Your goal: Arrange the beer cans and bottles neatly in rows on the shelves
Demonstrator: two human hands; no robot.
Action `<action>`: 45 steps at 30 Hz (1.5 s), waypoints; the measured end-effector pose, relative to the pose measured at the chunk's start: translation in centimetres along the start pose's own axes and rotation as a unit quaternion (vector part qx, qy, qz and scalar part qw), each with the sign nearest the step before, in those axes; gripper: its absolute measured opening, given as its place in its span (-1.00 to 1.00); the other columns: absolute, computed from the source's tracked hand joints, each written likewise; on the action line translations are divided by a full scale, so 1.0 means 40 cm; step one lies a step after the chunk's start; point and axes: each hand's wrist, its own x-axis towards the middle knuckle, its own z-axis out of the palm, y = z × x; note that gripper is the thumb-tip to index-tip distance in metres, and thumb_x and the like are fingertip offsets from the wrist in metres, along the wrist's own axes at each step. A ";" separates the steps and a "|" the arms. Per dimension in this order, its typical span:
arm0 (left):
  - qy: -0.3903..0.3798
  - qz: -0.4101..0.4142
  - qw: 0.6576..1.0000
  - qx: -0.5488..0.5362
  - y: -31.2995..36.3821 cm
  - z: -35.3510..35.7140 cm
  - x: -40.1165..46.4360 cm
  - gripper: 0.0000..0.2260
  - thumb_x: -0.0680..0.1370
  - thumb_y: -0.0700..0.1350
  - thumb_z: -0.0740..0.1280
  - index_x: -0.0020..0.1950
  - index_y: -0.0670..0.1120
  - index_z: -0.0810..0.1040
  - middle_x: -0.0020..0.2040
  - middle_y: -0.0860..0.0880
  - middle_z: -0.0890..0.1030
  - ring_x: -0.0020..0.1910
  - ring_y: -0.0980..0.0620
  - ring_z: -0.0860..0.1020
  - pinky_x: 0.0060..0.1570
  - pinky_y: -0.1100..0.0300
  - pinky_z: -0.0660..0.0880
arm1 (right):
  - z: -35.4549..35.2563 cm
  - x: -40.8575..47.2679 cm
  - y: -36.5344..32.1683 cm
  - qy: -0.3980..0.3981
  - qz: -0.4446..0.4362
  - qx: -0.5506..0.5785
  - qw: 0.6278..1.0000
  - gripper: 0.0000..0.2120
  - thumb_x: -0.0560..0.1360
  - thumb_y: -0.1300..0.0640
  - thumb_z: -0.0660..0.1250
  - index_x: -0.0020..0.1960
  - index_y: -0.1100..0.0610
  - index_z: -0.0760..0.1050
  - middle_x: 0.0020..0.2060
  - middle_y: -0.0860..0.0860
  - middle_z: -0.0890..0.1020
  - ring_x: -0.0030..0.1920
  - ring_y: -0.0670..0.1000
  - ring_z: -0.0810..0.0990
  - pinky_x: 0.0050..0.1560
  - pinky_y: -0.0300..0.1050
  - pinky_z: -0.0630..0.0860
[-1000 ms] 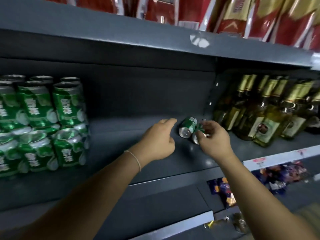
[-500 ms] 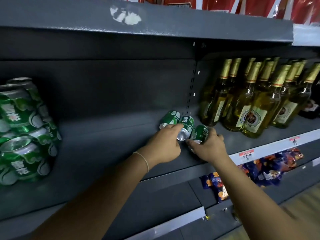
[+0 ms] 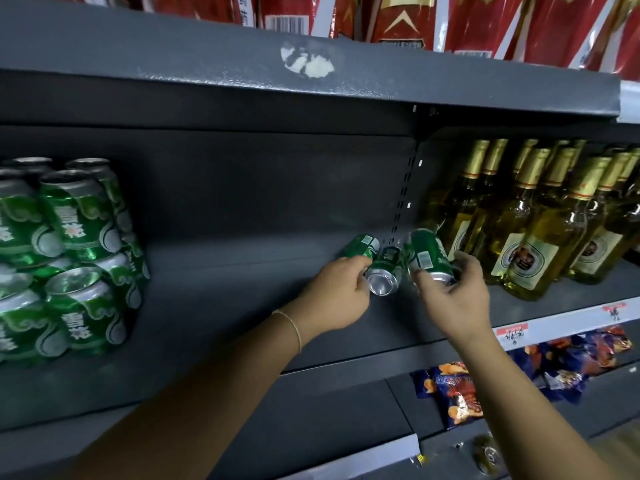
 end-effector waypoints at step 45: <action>0.273 -0.150 0.940 -0.140 -0.361 -0.803 -0.554 -0.79 0.63 -0.18 0.22 0.19 -0.08 0.59 0.09 0.00 0.63 0.09 0.04 0.59 0.18 0.00 0.54 | 0.588 -0.524 -0.661 -0.386 -0.147 0.276 0.868 -0.57 0.33 0.35 0.56 0.15 0.22 0.53 -0.19 -0.09 0.68 -0.26 -0.23 0.64 -0.20 -0.33 0.54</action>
